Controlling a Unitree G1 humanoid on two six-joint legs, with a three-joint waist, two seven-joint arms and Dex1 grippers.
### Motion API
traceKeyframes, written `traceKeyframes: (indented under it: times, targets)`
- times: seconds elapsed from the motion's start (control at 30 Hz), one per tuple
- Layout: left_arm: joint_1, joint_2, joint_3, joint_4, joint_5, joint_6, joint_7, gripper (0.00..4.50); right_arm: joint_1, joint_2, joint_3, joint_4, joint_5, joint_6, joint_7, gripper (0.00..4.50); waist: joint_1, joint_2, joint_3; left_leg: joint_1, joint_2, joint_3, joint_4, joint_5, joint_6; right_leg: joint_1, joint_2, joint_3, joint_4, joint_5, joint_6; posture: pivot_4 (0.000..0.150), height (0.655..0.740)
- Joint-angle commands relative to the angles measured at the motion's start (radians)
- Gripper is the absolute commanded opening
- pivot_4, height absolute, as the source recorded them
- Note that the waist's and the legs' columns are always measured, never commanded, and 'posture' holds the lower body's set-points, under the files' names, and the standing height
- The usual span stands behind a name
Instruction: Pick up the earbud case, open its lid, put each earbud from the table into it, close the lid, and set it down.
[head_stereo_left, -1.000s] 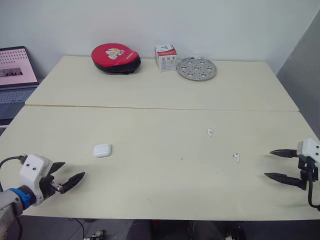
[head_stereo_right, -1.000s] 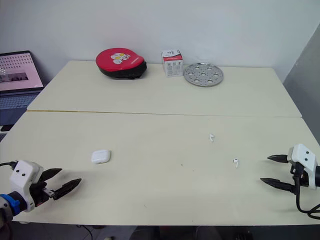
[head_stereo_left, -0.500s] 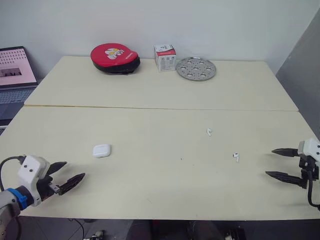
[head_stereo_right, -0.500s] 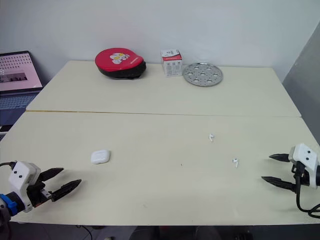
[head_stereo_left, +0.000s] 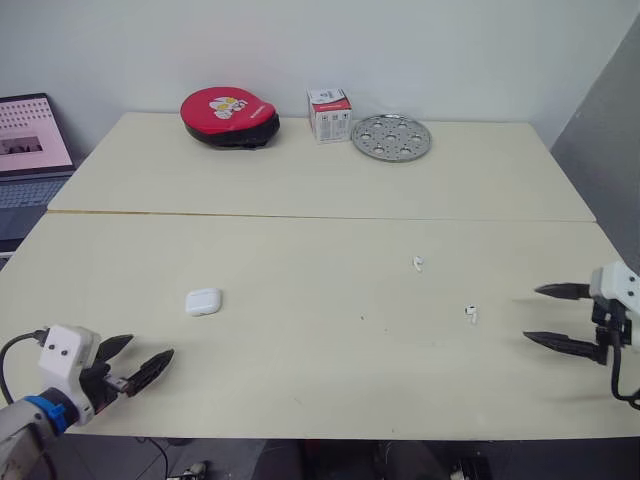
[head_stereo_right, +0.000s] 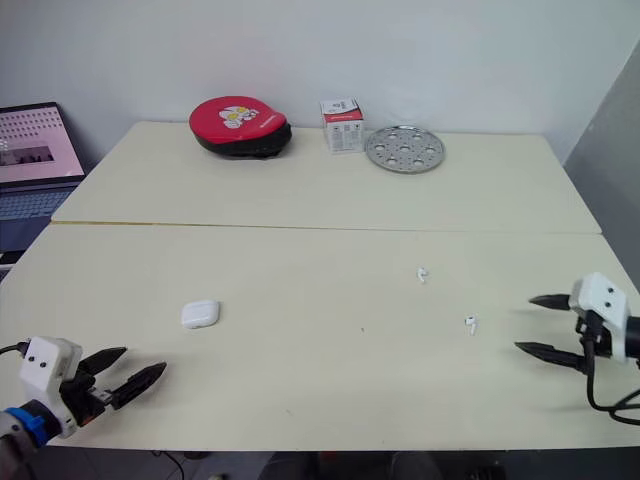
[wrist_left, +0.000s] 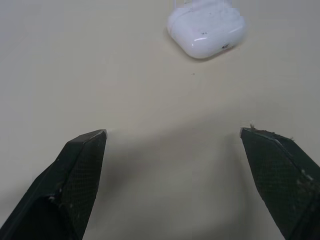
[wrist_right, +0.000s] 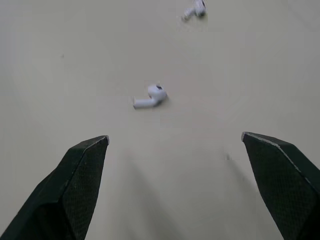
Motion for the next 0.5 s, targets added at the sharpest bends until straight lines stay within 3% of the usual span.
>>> traceKeyframes:
  times: [0.03, 0.27, 0.5]
  targets:
    - [-0.020, -0.063, -0.018, -0.103, -0.018, 0.037, 0.104, 4.50, -0.079, 0.002, 0.052, -0.148, 0.072, 0.070, 0.012, 4.47, 0.000, 0.000, 0.000, 0.000, 0.000, 0.000, 0.000, 0.000, 0.000, 0.000, 0.000, 0.000, 0.000, 0.000, 0.000, 0.150, 0.7400]
    - [-0.081, -0.201, -0.150, -0.140, 0.052, 0.047, 0.267, 4.50, -0.354, 0.085, 0.212, -0.268, 0.164, 0.223, -0.009, 4.47, 0.002, -0.001, 0.001, -0.001, -0.001, -0.002, 0.000, 0.000, 0.000, 0.000, 0.000, -0.001, 0.000, 0.000, 0.000, 0.150, 0.7400]
    - [-0.169, -0.271, -0.261, -0.087, 0.149, 0.050, 0.389, 4.50, -0.472, 0.130, 0.281, -0.275, 0.183, 0.268, 0.020, 4.47, 0.018, 0.000, 0.000, -0.001, -0.001, -0.003, 0.001, 0.000, 0.000, 0.001, -0.001, -0.003, 0.000, 0.000, 0.000, 0.150, 0.7400]
